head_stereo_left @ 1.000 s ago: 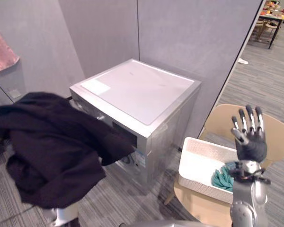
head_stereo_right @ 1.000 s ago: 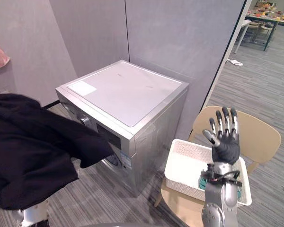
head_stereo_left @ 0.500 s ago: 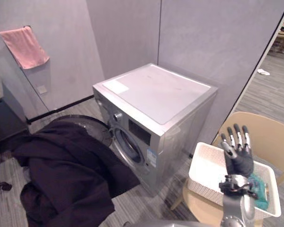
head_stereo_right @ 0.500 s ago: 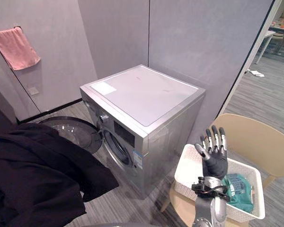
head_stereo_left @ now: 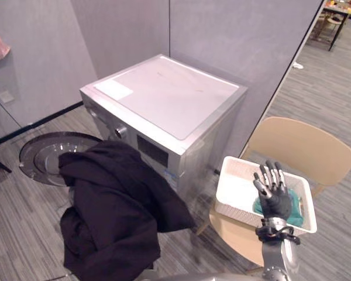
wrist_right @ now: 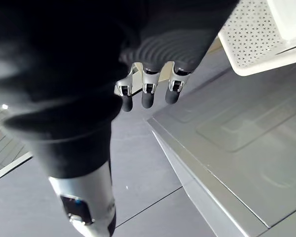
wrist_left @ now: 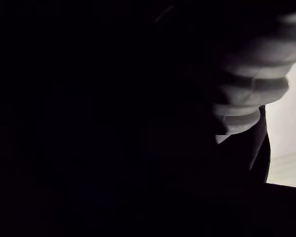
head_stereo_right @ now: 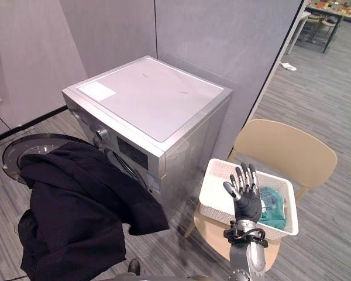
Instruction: Pick up the laundry basket with both hands and put the clothes into the washing machine.
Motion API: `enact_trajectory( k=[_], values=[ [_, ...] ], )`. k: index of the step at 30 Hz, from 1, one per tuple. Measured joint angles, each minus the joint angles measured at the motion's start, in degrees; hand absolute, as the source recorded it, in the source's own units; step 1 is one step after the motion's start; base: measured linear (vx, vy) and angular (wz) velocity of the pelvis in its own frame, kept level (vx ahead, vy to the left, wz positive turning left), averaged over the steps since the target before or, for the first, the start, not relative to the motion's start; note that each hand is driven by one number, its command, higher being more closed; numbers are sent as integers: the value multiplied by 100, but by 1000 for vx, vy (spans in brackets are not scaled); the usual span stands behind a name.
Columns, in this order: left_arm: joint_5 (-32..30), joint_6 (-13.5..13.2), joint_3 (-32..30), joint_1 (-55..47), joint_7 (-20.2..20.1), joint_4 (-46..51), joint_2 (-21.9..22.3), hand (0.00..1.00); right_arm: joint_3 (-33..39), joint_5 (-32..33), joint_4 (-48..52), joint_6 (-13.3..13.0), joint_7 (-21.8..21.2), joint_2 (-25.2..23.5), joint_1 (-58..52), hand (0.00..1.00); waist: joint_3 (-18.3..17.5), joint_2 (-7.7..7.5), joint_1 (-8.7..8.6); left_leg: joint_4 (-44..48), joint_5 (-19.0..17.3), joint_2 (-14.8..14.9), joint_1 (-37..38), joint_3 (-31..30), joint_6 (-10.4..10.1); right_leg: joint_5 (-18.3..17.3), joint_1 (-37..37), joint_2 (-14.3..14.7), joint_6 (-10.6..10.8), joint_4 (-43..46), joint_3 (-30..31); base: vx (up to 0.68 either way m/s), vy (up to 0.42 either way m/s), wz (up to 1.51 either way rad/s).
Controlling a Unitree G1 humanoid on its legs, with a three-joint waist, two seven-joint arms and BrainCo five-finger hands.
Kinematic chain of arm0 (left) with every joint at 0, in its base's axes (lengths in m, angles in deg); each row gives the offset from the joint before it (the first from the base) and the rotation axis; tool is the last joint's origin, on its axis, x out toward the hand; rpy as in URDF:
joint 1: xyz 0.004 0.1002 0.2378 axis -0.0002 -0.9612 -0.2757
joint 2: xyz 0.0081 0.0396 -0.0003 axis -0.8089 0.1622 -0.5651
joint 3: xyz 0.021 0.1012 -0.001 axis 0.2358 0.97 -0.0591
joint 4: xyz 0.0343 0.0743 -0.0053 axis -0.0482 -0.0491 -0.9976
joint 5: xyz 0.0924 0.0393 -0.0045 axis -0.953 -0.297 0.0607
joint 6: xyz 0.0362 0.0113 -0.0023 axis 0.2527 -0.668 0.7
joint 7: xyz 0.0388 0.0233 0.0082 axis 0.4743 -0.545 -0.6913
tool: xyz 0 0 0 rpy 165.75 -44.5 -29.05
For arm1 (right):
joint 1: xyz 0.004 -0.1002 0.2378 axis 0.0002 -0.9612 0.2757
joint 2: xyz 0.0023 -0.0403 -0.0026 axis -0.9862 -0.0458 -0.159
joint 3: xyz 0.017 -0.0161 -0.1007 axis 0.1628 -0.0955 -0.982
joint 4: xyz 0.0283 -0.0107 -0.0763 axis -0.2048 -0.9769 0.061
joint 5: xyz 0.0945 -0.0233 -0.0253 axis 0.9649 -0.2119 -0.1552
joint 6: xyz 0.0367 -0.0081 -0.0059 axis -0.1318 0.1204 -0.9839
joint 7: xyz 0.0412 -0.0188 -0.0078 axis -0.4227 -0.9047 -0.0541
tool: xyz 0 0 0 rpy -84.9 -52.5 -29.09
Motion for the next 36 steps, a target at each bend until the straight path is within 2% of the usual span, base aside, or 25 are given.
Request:
enact_trajectory(
  k=[1,3,4,6,7,8,9,12,14,16,17,18,20,22,23,24,25,28,30,31,32,33,34,35,36],
  values=[
    [7,0,15,-4,1,-1,-1,100,-7,38,0,-1,51,-2,5,0,8,54,9,450,-129,36,-161,-69,-140,-11,10,26,-4,115,-21,150,-5,15],
    [8,9,21,-6,-3,-2,-3,100,-51,181,1,-18,60,-15,13,0,121,224,61,1557,-654,217,-473,-280,-213,-111,225,201,-77,220,-41,153,-20,6],
    [8,38,27,-6,-6,-2,-4,100,-44,215,1,-21,66,-17,8,0,236,354,162,2454,-943,366,-711,-411,-85,-173,402,348,-153,265,-51,138,-7,-6],
    [9,69,7,-32,-9,-7,-5,100,-61,232,4,-33,75,-16,19,0,341,452,206,3868,-916,360,-1251,-950,45,-415,557,541,-342,403,-73,91,-26,-8],
    [8,125,-39,-62,-1,-8,-5,100,-77,231,8,-40,123,-47,26,0,378,460,284,4594,-703,287,-1502,-1227,-3,-599,600,627,-439,598,34,111,-39,-27],
    [9,147,-67,-94,-1,-8,-15,100,-103,229,8,-39,177,-53,31,0,405,393,335,4862,-642,236,-1635,-1288,-26,-678,602,631,-466,696,135,142,5,-60],
    [15,149,-104,-230,-2,-8,-21,100,-134,230,37,-55,201,-58,37,0,354,405,341,5120,-817,86,-1745,-1276,-51,-796,599,585,-467,788,305,186,75,-83],
    [21,159,-221,-329,-15,-8,-3,100,-157,226,152,-173,231,-33,89,0,326,430,465,4418,-1338,-66,-1759,-1050,102,-899,600,483,-329,762,835,279,196,-90],
    [23,167,-264,-325,-23,-11,-6,100,-169,223,164,-189,327,-22,119,0,312,387,463,3707,-1392,-149,-1769,-1258,195,-973,651,361,-127,754,1021,326,320,-63],
    [45,162,-317,-283,-8,-27,-13,100,-195,223,157,-205,419,-38,171,0,250,164,472,3588,-1598,-458,-1766,-1687,-67,-1076,716,80,49,732,1318,329,379,-47],
    [79,136,-326,-175,0,-28,0,100,-212,218,144,-222,442,-20,248,0,190,24,466,3660,-1754,-631,-1698,-1544,62,-1094,750,-72,96,692,1679,336,381,-61],
    [171,89,-375,-109,25,-62,-6,100,-257,218,138,-207,444,10,332,0,247,-81,492,3878,-1821,-603,-1608,-1227,174,-1017,882,-101,180,598,2077,437,531,-70],
    [226,75,-317,-153,42,-91,-5,100,-249,215,146,-229,437,-3,426,0,245,-90,477,3986,-1874,-523,-1278,-805,202,-901,1163,-167,367,442,2401,282,404,-78],
    [224,68,-122,-151,30,-91,-35,100,-167,213,174,-253,422,-12,367,0,187,-127,461,3657,-1877,-526,-1029,-555,208,-719,1172,-232,639,412,2324,155,266,-42],
    [223,66,23,-107,30,-91,-95,100,-101,203,203,-286,419,-20,301,0,155,-121,440,3543,-1912,-557,-1010,-497,269,-493,1118,-248,637,417,2258,147,237,-9],
    [224,66,164,-13,24,-91,-185,100,-20,175,238,-309,429,-33,255,0,139,-142,451,3483,-1991,-643,-982,-426,411,-119,1061,-337,631,434,2175,150,204,9],
    [223,70,255,63,24,-130,-242,100,30,169,195,-310,450,-45,176,0,110,-160,448,3546,-2105,-735,-1029,-366,603,-173,1012,-450,705,465,2074,150,190,7],
    [223,93,273,-8,30,-271,-258,100,-22,159,90,-232,472,-63,52,0,96,30,460,3379,-2105,-903,-842,-61,606,-14,654,-680,852,1174,1528,66,179,-18],
    [216,90,244,-12,39,-271,-264,100,-138,129,4,-219,462,-51,93,0,79,91,468,3256,-2097,-948,-662,150,624,167,370,-828,655,1608,966,21,169,-37],
    [202,85,236,-19,42,-271,-233,100,-224,91,-123,-183,445,-36,146,0,68,109,486,3142,-2078,-941,-533,266,747,277,309,-903,661,1709,734,10,157,-44],
    [179,82,230,-19,43,-274,-233,100,-292,69,-141,-134,424,-27,170,0,62,114,484,3005,-2071,-937,-453,344,982,225,282,-898,721,1790,654,14,147,-37],
    [161,87,227,-3,44,-318,-239,100,-456,23,-160,-86,399,-13,209,0,77,122,472,2813,-2028,-942,-370,432,1166,-117,191,-694,988,2047,677,4,84,-21],
    [161,104,234,-6,45,-351,-222,100,-498,10,-161,-71,379,-8,222,0,52,83,470,2725,-1972,-939,-331,452,1188,-312,168,-481,1117,2139,748,-5,21,-21],
    [162,158,233,-37,41,-366,-169,100,-484,15,-160,-49,289,0,260,0,-10,-24,467,2491,-1847,-945,-225,512,1196,-600,219,-90,1196,2092,799,-29,-63,-22],
    [163,157,213,-56,37,-366,-112,100,-490,24,-158,-55,274,2,307,0,-67,-125,475,2283,-1745,-996,-160,594,1191,-726,294,94,981,1774,521,-46,-76,-26]
  ],
)
